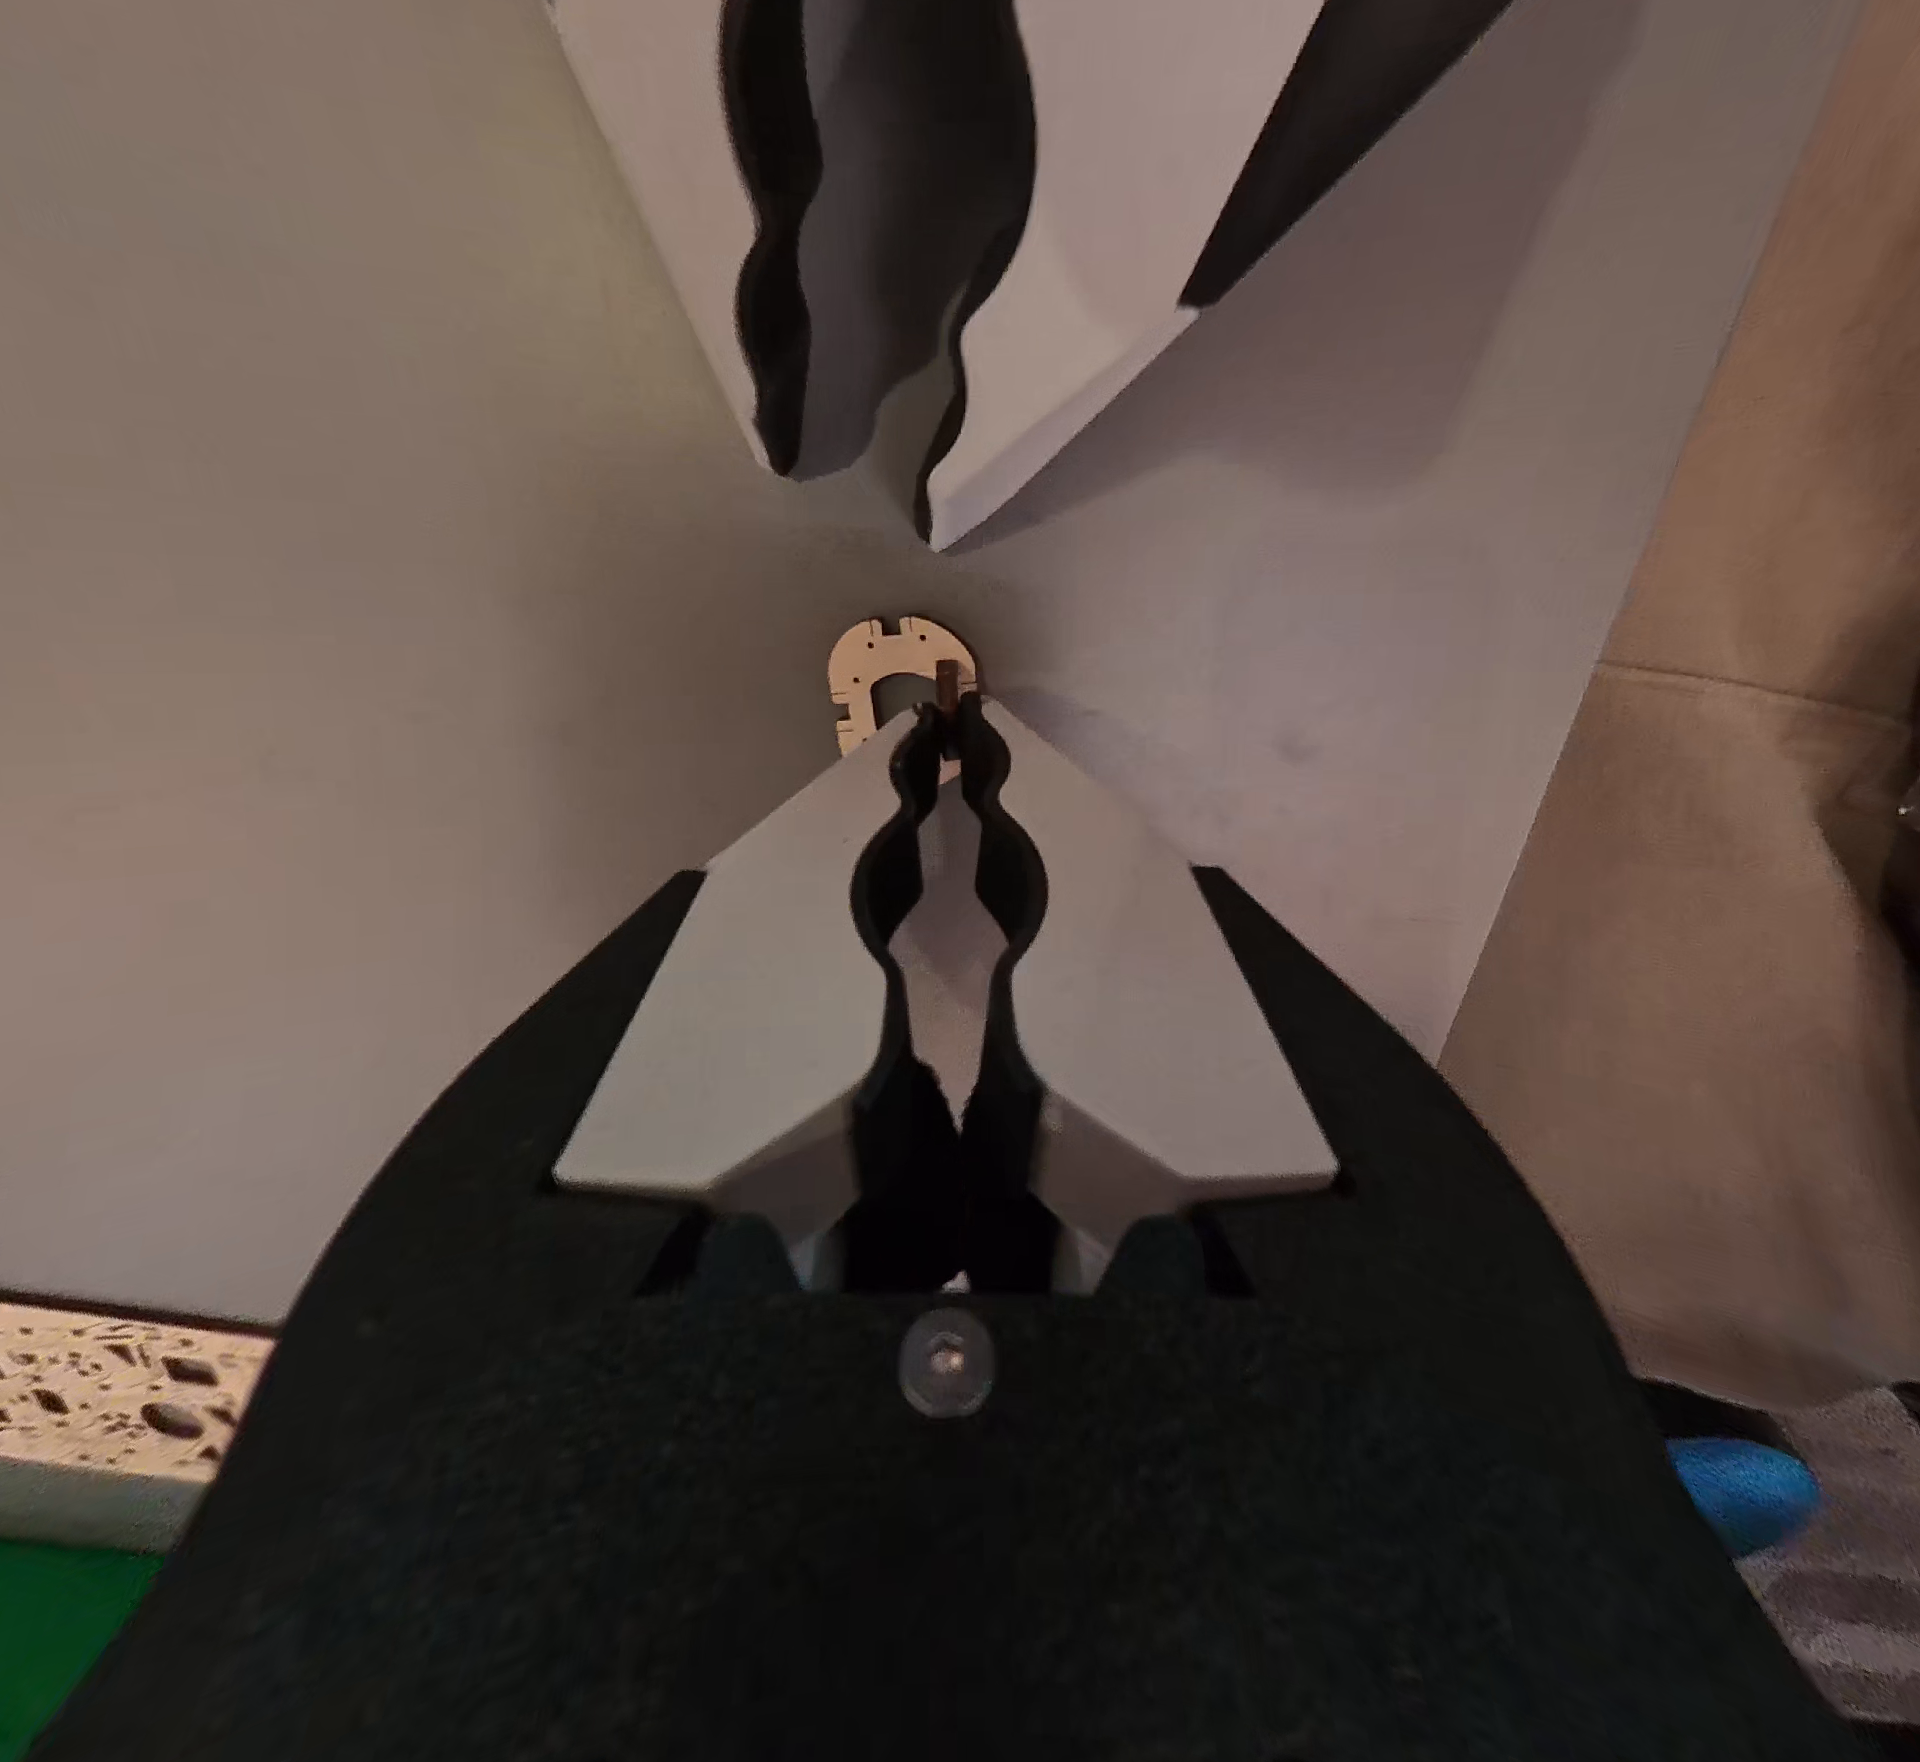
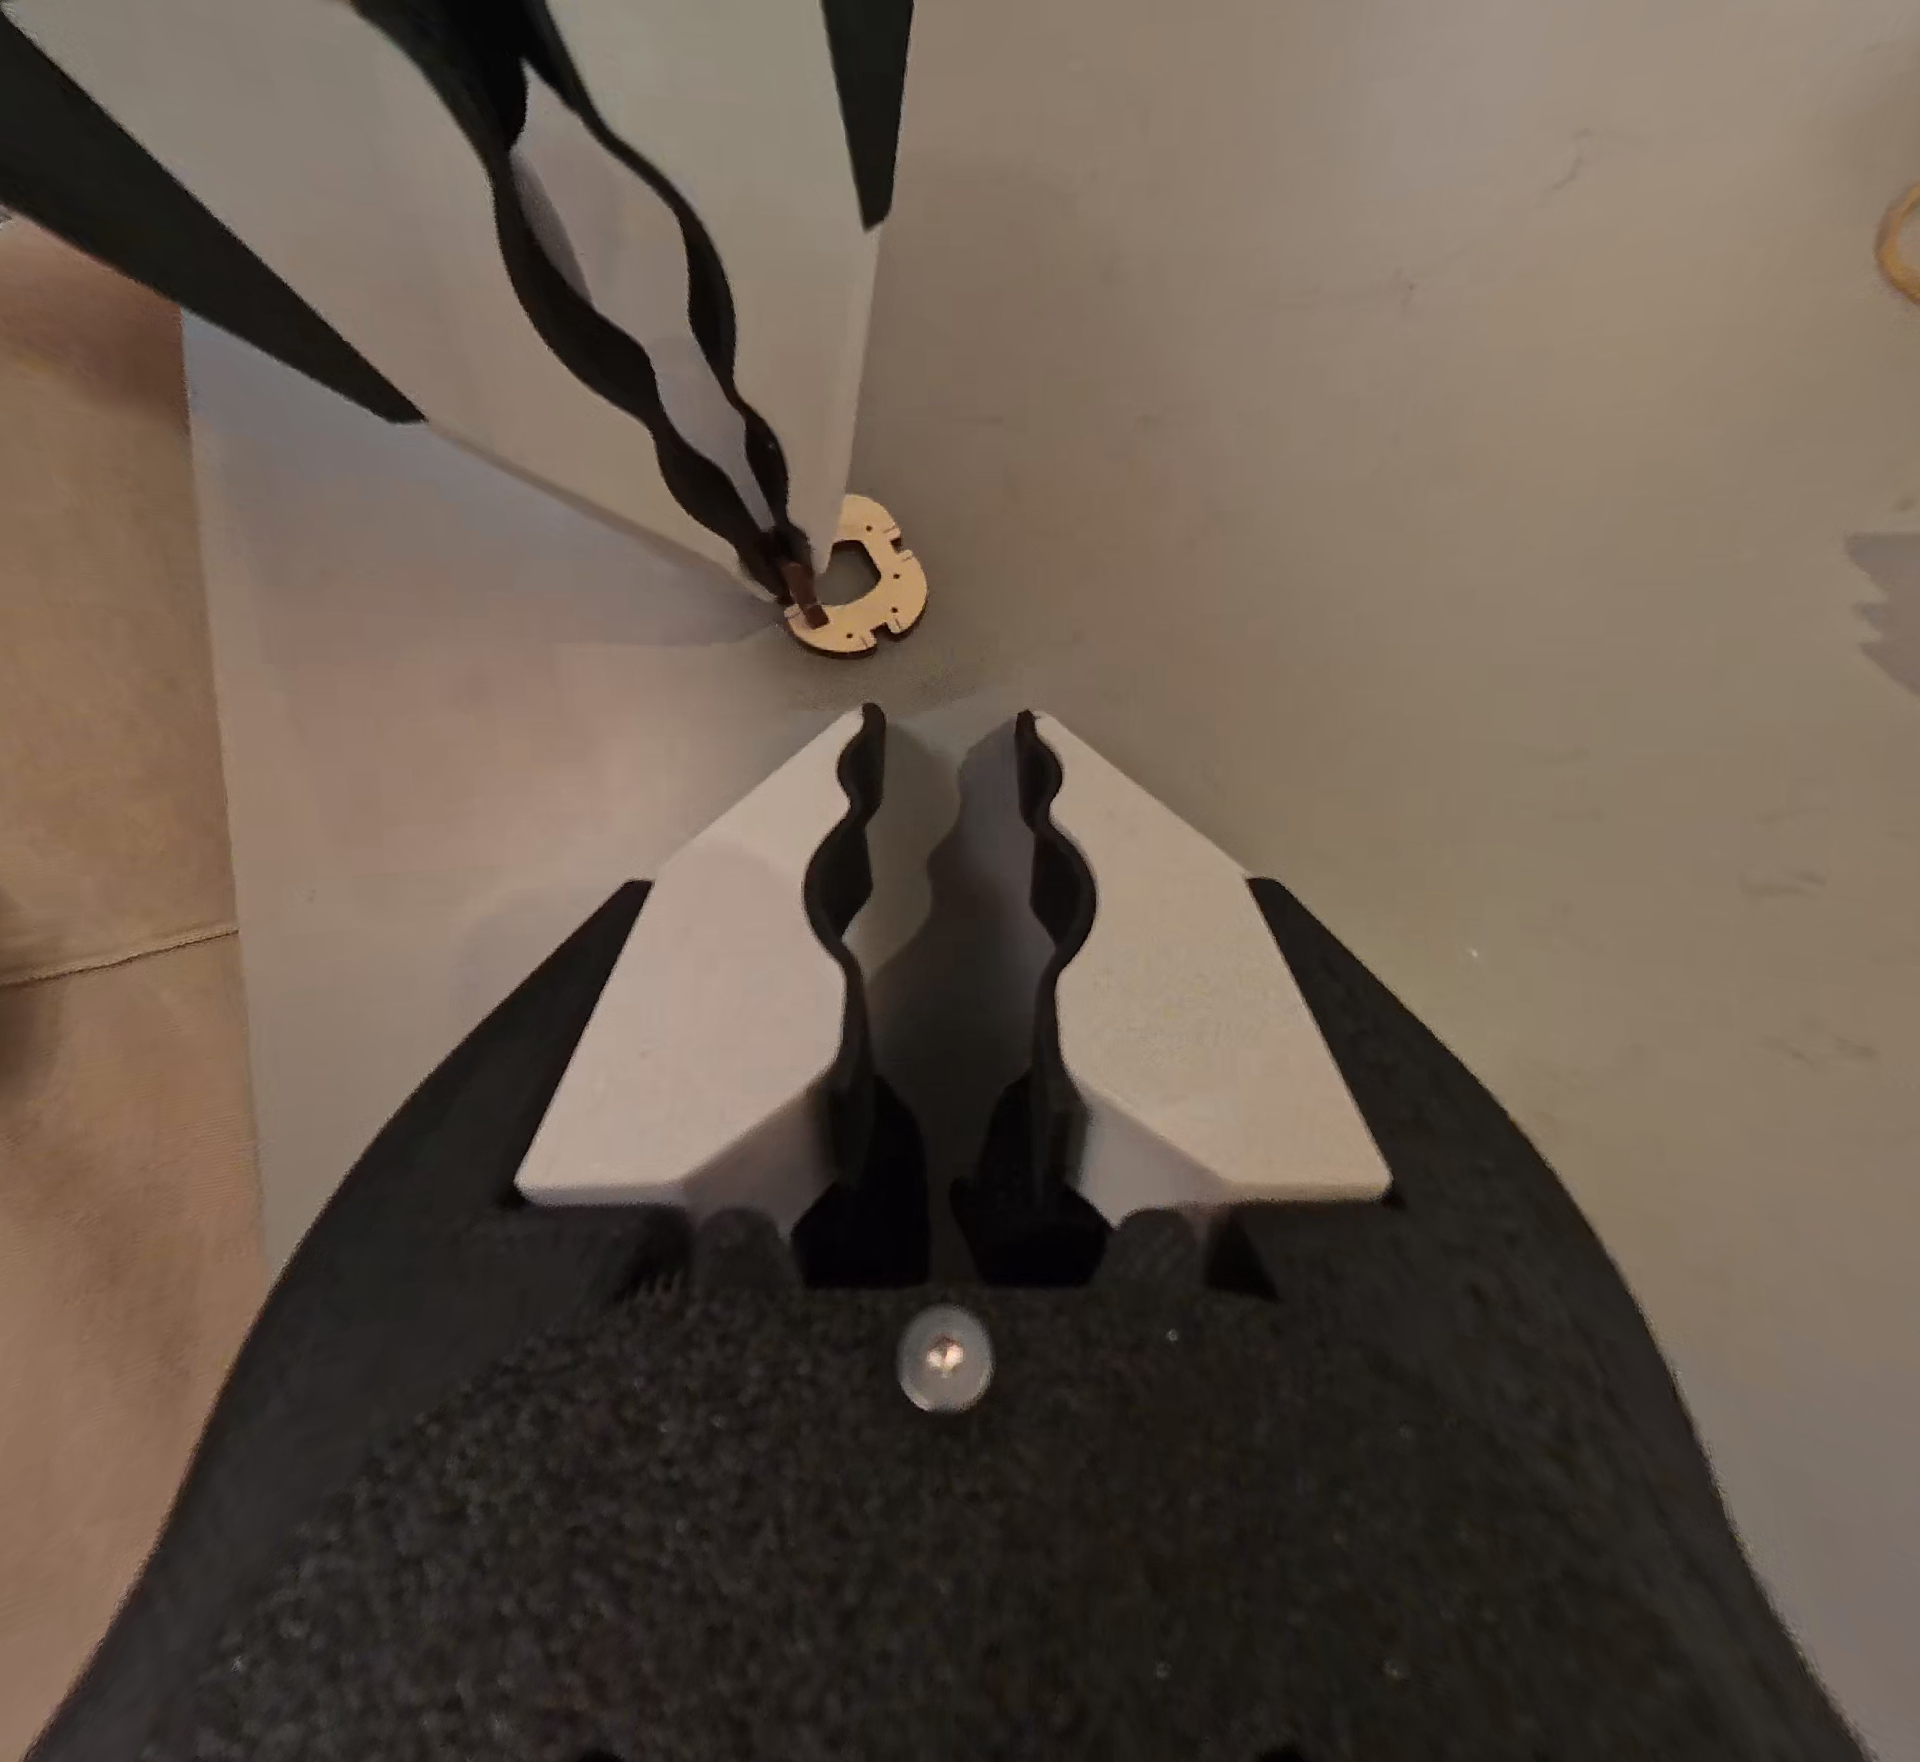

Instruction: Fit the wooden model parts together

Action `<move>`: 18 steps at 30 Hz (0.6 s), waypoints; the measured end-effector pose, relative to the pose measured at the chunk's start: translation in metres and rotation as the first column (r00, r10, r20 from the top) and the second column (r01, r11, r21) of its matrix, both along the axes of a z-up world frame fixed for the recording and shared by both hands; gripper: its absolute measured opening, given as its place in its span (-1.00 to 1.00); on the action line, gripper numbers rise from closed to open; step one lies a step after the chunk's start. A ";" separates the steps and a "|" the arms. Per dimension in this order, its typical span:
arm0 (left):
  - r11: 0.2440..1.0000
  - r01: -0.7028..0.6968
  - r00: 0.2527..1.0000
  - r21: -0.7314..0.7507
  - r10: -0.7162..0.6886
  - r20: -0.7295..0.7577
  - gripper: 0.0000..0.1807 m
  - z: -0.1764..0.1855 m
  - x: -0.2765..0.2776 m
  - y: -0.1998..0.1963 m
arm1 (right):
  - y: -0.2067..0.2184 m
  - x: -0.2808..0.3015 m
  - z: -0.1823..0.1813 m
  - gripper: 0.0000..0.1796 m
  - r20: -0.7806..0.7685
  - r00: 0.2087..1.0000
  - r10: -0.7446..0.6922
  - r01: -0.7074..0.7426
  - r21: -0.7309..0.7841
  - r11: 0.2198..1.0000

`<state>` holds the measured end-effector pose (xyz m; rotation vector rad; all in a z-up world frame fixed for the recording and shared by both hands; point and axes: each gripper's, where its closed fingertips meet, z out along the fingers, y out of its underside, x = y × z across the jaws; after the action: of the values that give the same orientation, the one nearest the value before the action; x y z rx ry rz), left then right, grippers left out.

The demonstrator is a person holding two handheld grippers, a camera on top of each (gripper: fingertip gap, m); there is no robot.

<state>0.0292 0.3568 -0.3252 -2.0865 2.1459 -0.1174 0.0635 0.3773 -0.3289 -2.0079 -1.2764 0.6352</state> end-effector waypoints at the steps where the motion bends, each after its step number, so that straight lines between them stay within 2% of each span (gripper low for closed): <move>1: 1.000 0.001 1.000 -0.007 -0.001 -0.009 -0.99 0.000 0.000 0.000 | 0.000 0.000 0.000 -0.72 -0.006 1.000 -0.001 0.001 -0.007 1.000; 7: 1.000 0.020 0.998 -0.014 -0.021 -0.066 -0.99 -0.005 -0.001 0.000 | -0.001 0.004 0.001 -0.72 -0.038 0.999 -0.019 0.017 -0.050 0.999; 12: 0.999 0.012 0.999 -0.043 -0.014 -0.051 -0.99 -0.006 0.000 0.000 | -0.004 0.012 0.002 -0.69 -0.067 0.997 -0.028 0.020 -0.119 0.993; 18: 0.996 0.026 1.000 -0.080 -0.026 -0.007 -0.99 -0.005 0.007 -0.008 | -0.013 0.031 0.015 -0.67 -0.213 0.976 -0.054 0.001 -0.241 0.971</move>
<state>0.0366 0.3485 -0.3305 -2.1053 2.2085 -0.2021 0.0948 0.3644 -0.3143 -2.0744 -1.0808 1.0085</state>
